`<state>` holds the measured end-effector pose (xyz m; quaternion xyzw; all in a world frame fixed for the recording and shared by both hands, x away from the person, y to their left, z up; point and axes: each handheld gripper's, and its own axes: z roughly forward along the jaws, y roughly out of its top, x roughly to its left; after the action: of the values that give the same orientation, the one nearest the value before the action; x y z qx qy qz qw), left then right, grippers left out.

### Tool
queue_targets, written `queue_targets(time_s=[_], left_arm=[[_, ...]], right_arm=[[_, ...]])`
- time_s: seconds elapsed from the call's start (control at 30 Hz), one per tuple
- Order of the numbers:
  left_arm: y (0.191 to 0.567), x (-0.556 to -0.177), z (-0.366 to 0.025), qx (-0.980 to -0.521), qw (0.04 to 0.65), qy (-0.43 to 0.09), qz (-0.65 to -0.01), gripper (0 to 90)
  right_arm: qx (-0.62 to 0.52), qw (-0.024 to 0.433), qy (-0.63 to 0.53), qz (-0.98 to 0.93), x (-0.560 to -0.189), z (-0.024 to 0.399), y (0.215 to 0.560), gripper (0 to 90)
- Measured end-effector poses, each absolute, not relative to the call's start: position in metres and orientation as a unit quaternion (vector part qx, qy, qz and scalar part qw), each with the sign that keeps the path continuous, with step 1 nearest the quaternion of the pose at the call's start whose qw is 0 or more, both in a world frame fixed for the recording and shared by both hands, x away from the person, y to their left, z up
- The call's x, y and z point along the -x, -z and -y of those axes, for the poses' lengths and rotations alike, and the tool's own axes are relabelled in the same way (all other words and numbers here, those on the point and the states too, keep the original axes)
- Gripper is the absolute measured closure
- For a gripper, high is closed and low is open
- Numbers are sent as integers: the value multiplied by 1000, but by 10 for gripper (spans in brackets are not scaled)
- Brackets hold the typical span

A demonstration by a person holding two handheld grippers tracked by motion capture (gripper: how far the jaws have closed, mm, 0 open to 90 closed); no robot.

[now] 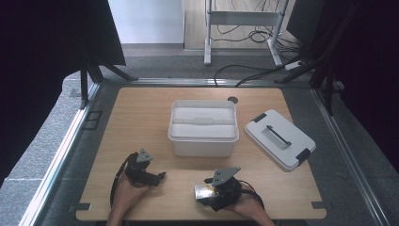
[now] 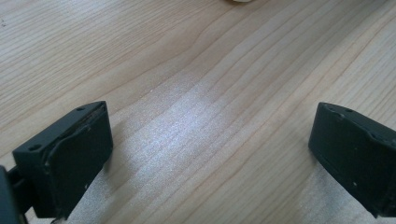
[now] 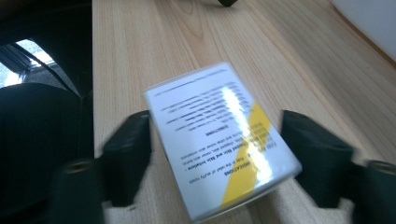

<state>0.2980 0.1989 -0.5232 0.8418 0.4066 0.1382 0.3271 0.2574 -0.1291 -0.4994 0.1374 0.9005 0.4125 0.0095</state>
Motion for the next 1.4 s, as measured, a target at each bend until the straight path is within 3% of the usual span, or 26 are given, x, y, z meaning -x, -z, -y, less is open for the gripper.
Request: queue_targets(time_s=[0.03, 0.1, 0.63, 0.73, 0.8, 0.9, 1.4], left_arm=[[523, -298, -199, -842, 327, -138, -406, 0], [523, -298, -199, -842, 327, -138, -406, 0], [523, -298, -199, -842, 327, -138, -406, 0], [523, -298, -199, -842, 327, -138, -406, 0], [523, -298, -199, -842, 327, -138, -406, 0], [523, -298, -199, -843, 330, -138, -403, 0], [474, -317, -181, -852, 378, -112, -344, 10]], right_arm=[[-139, 17, -408, -902, -256, 130, 498, 418], [-146, 24, -406, -902, -254, 132, 498, 437], [-235, 69, -392, -887, -232, 188, 495, 444], [-238, 70, -392, -886, -230, 193, 495, 437], [-242, 60, -395, -884, -231, 197, 495, 353], [-244, 51, -407, -879, -232, 201, 490, 312], [-270, 81, -421, -862, -267, 215, 458, 243]])
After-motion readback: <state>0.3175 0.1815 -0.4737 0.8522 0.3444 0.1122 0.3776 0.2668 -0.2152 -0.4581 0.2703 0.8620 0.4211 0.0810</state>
